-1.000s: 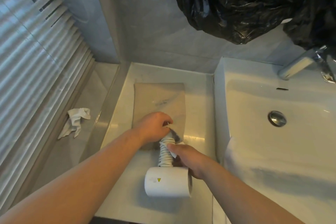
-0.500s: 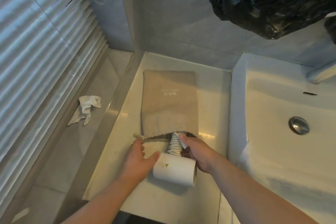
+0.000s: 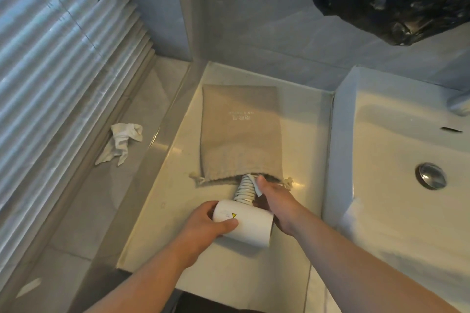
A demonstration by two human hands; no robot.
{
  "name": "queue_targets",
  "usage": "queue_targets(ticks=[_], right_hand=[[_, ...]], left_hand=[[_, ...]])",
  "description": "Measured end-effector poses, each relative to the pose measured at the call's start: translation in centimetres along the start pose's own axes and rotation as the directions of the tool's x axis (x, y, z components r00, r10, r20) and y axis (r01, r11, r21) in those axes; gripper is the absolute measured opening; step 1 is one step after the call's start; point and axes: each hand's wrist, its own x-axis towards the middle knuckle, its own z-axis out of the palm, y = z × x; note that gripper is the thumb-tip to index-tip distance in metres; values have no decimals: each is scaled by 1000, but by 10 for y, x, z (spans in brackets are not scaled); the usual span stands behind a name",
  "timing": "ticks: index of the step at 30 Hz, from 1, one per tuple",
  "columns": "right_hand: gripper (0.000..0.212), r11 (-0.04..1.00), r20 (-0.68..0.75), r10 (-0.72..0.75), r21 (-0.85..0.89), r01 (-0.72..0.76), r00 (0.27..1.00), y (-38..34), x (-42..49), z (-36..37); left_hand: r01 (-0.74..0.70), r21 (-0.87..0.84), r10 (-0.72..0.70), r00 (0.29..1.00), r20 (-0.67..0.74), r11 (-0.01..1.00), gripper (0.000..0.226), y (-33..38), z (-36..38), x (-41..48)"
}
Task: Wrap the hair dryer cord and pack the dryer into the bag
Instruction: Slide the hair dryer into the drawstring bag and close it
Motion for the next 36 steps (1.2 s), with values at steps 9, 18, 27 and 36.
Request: queue_targets(ticks=[9,18,27,36], right_hand=[[18,988,-47,-29,-152,22,998,-15,5,5],[7,981,-182,-174,-120,154,968,-21,9,14],[12,901,-383,-354,-384,201,854,-26,21,17],[57,797,-584,-476,-602,42,658,-34,22,13]], left_hand=[[-73,5,73,997,-30,997,57,-1,7,-1],[-123,4,123,990,-63,992,61,15,1,11],[-112,25,114,985,-129,993,73,13,8,23],[-115,17,116,978,-172,993,69,15,9,35]])
